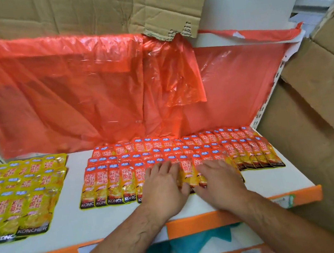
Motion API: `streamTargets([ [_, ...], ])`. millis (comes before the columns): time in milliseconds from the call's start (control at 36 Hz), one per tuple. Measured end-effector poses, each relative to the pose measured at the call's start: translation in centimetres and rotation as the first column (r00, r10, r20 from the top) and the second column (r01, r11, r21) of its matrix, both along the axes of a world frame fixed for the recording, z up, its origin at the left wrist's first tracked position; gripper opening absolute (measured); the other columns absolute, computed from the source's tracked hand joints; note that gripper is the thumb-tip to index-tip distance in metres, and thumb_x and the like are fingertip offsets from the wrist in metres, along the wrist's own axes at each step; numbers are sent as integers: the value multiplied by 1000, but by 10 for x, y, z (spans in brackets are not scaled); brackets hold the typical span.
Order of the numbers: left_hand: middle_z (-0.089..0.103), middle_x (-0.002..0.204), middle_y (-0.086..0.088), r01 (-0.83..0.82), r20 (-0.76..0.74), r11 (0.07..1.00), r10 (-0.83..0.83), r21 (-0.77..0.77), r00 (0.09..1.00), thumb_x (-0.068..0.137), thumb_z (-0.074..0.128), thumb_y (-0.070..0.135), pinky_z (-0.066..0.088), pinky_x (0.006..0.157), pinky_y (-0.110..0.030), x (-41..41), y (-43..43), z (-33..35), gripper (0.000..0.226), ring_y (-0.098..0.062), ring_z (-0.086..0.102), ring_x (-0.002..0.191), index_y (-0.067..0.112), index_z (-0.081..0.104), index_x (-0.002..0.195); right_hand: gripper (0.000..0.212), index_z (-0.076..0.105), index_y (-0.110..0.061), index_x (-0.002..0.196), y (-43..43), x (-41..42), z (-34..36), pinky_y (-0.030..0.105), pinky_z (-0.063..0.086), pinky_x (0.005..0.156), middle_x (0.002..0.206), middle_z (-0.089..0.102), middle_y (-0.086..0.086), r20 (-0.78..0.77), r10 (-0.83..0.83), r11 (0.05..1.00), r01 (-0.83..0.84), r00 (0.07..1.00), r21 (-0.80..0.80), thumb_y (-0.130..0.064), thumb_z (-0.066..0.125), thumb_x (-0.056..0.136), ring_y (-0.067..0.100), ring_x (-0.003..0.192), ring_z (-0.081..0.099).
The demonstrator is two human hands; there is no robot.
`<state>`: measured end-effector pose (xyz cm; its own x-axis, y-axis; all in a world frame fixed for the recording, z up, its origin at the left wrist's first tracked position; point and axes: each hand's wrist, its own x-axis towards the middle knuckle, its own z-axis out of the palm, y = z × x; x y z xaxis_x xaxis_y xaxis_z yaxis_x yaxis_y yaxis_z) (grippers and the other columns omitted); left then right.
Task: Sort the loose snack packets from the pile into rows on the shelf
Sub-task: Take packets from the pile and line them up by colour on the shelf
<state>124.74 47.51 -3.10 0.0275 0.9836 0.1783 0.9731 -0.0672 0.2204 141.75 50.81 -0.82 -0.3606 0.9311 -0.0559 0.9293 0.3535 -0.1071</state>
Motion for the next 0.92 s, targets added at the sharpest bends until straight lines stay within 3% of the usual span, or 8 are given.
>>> streamTargets([
  [222, 33, 157, 2, -224, -5, 974, 224, -39, 975, 83, 33, 61, 17, 119, -42, -35, -67, 6, 75, -23, 24, 145, 27, 34, 150, 70, 34, -30, 151, -29, -49, 9, 38, 23, 118, 157, 30, -5, -88, 233, 971, -238, 968, -39, -52, 58, 89, 20, 144, 23],
  [556, 48, 148, -4, -591, 5, 806, 591, -34, 806, 80, 31, 62, 30, 115, -42, -98, -225, 8, 72, -28, 39, 138, 24, 52, 138, 64, 39, -29, 149, -124, -151, 10, 29, 20, 116, 157, 33, -3, -155, 600, 791, -611, 785, -32, -47, 58, 91, 20, 143, 28],
  [694, 51, 144, -5, -678, 11, 733, 679, -47, 734, 77, 28, 64, 33, 111, -42, -137, -276, 10, 78, -27, 44, 134, 23, 52, 138, 66, 39, -31, 149, -163, -203, 11, 32, 23, 118, 157, 33, -3, -150, 683, 718, -695, 715, -47, -47, 59, 88, 19, 143, 28],
  [806, 58, 133, 0, -715, 45, 699, 715, -10, 698, 78, 36, 62, 38, 105, -40, -181, -308, 4, 68, -26, 53, 122, 25, 57, 131, 66, 35, -32, 151, -189, -252, 13, 33, 24, 117, 157, 31, -5, -117, 732, 672, -740, 672, -45, -50, 56, 90, 19, 144, 25],
  [917, 44, 150, 1, -755, 53, 655, 755, -30, 653, 81, 31, 62, 27, 113, -38, -234, -341, 4, 73, -22, 37, 137, 25, 47, 142, 63, 42, -30, 147, -214, -314, 12, 30, 24, 114, 154, 37, -6, -104, 765, 638, -770, 636, -17, -48, 59, 89, 18, 141, 30],
])
